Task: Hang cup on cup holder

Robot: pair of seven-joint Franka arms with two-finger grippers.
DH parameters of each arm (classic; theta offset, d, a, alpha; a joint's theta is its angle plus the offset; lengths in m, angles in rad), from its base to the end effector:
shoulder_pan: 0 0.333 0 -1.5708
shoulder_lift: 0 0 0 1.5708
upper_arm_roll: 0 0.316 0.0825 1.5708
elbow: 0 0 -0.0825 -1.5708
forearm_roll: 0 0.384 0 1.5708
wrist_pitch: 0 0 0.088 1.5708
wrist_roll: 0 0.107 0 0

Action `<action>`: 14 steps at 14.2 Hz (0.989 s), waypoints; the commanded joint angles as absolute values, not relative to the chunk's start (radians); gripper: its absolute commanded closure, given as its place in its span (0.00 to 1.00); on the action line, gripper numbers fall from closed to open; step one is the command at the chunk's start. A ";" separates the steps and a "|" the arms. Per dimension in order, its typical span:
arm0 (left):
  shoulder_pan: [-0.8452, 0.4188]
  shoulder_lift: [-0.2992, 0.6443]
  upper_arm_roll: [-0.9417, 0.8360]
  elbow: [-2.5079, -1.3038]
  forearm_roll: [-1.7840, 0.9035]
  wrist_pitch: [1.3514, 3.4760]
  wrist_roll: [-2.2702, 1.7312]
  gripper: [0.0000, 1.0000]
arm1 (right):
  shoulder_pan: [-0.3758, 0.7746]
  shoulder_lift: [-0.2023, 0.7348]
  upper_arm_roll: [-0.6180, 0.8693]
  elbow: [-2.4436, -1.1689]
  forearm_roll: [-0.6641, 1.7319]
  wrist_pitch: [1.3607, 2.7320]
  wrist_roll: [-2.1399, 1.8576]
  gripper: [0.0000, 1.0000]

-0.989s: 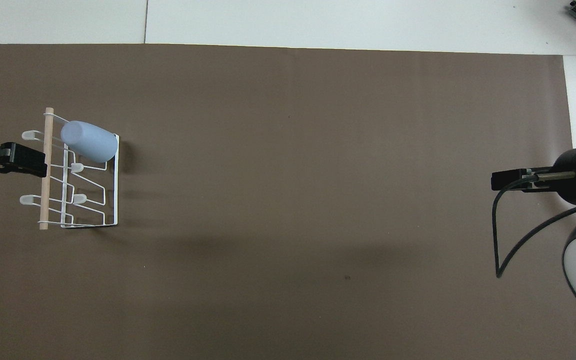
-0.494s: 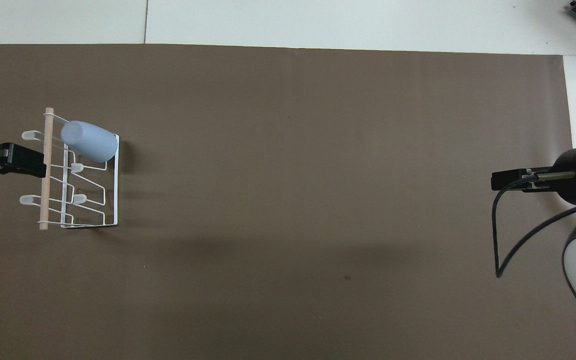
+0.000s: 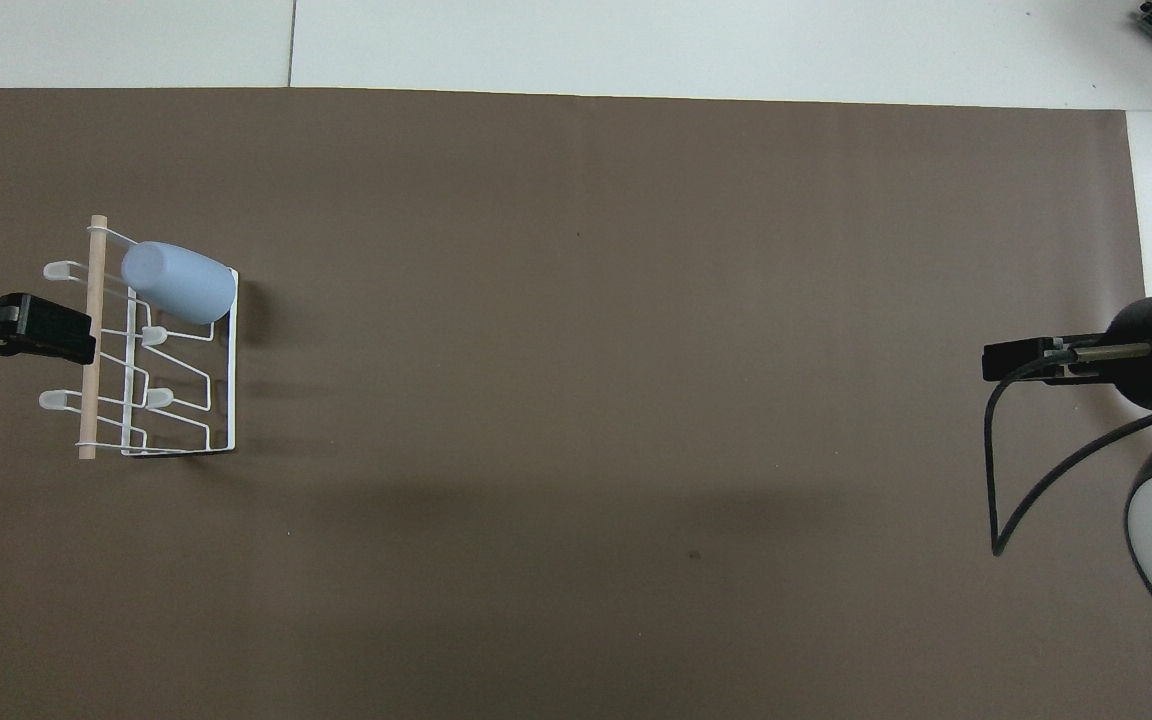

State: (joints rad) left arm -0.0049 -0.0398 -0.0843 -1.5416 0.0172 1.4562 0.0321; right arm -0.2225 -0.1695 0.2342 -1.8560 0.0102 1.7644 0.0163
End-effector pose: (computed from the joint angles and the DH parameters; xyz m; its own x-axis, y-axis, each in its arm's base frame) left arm 0.5283 -0.0463 0.6499 0.9918 -0.1187 -0.0463 -0.1197 -0.9926 -0.0190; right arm 0.5161 0.0155 0.5936 0.9973 -0.0069 0.0738 -0.0090 -0.9996 0.0278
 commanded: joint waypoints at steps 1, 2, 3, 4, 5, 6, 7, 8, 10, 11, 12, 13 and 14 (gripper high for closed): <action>-0.054 -0.043 -0.026 -1.531 0.002 1.440 0.048 0.00 | -0.236 -0.176 0.242 -1.855 0.005 1.756 0.031 0.00; -0.054 -0.044 -0.022 -1.525 -0.021 1.445 0.046 0.00 | -0.236 -0.176 0.242 -1.855 0.005 1.756 0.031 0.00; -0.054 -0.044 -0.017 -1.529 -0.041 1.488 0.045 0.00 | -0.236 -0.176 0.241 -1.855 0.005 1.756 0.031 0.00; -0.055 -0.052 -0.014 -1.552 -0.044 1.549 0.037 0.00 | -0.236 -0.176 0.242 -1.855 0.005 1.756 0.031 0.00; -0.055 -0.060 -0.014 -1.580 -0.044 1.583 0.034 0.00 | -0.236 -0.176 0.242 -1.855 0.006 1.756 0.031 0.00; -0.058 -0.064 -0.014 -1.589 -0.044 1.589 0.034 0.00 | -0.236 -0.176 0.242 -1.855 0.005 1.756 0.031 0.00; -0.058 -0.064 -0.014 -1.591 -0.044 1.585 0.034 0.00 | -0.236 -0.176 0.242 -1.855 0.005 1.756 0.031 0.00; -0.057 -0.064 -0.014 -1.588 -0.043 1.571 0.037 0.00 | -0.236 -0.176 0.242 -1.855 0.006 1.756 0.031 0.00; -0.058 -0.063 -0.015 -1.580 -0.034 1.522 0.046 0.00 | -0.236 -0.176 0.242 -1.855 0.005 1.756 0.031 0.00; -0.057 -0.063 -0.018 -1.578 -0.034 1.503 0.046 0.00 | -0.236 -0.176 0.242 -1.855 0.005 1.756 0.031 0.00; -0.057 -0.064 -0.018 -1.580 -0.034 1.496 0.045 0.00 | -0.236 -0.176 0.242 -1.855 0.005 1.756 0.031 0.00; -0.051 -0.064 -0.021 -1.583 -0.034 1.502 0.046 0.00 | -0.236 -0.176 0.242 -1.855 0.005 1.756 0.031 0.00; -0.048 -0.064 -0.021 -1.582 -0.034 1.497 0.045 0.00 | -0.236 -0.176 0.242 -1.855 0.005 1.756 0.031 0.00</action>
State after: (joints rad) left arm -0.0368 -0.0413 -0.0346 -1.5604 -0.0312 1.5129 0.0344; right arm -0.2229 -0.1695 0.2342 -1.8560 0.0102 1.7644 0.0163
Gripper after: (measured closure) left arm 0.000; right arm 0.000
